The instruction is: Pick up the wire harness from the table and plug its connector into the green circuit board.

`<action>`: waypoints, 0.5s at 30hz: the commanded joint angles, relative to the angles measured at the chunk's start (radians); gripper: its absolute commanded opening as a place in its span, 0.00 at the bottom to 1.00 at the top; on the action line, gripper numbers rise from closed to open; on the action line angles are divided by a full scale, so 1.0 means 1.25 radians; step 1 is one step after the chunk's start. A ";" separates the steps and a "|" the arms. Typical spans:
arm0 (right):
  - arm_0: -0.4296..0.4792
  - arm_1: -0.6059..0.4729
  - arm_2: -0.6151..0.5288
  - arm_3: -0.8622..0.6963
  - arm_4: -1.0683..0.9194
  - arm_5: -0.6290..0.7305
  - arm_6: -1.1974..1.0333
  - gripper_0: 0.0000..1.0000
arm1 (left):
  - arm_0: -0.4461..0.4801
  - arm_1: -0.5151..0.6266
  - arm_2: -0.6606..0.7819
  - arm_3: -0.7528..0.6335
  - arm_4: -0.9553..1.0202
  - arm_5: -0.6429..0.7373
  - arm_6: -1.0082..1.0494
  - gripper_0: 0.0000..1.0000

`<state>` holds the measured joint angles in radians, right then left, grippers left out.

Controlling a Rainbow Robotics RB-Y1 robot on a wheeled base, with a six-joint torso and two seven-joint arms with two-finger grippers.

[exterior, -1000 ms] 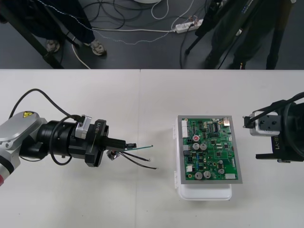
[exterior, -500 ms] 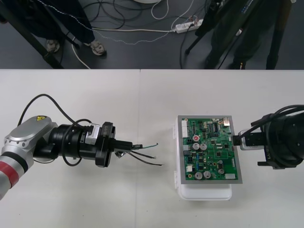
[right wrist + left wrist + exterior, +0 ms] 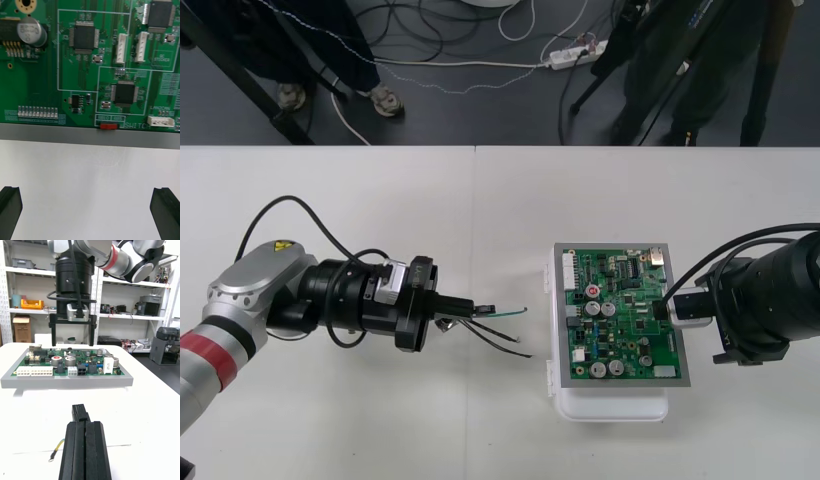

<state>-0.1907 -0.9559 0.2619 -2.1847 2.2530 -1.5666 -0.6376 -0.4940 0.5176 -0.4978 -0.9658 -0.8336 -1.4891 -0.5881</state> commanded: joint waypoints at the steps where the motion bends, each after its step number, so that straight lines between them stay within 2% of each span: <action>1: -0.034 0.003 0.006 -0.003 0.024 -0.003 0.029 1.00 | -0.043 -0.026 -0.021 -0.005 -0.007 -0.020 0.019 0.00; 9: -0.044 0.035 0.010 -0.003 0.059 -0.003 0.024 1.00 | -0.053 -0.008 -0.033 -0.053 -0.030 0.017 0.121 0.00; 15: -0.054 0.043 0.033 -0.003 0.085 -0.003 0.017 1.00 | -0.053 0.008 -0.031 -0.075 -0.041 0.043 0.135 0.00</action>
<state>-0.2204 -0.9175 0.2737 -2.1834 2.3368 -1.5666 -0.6376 -0.5241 0.5083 -0.5226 -1.0194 -0.8792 -1.4741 -0.4871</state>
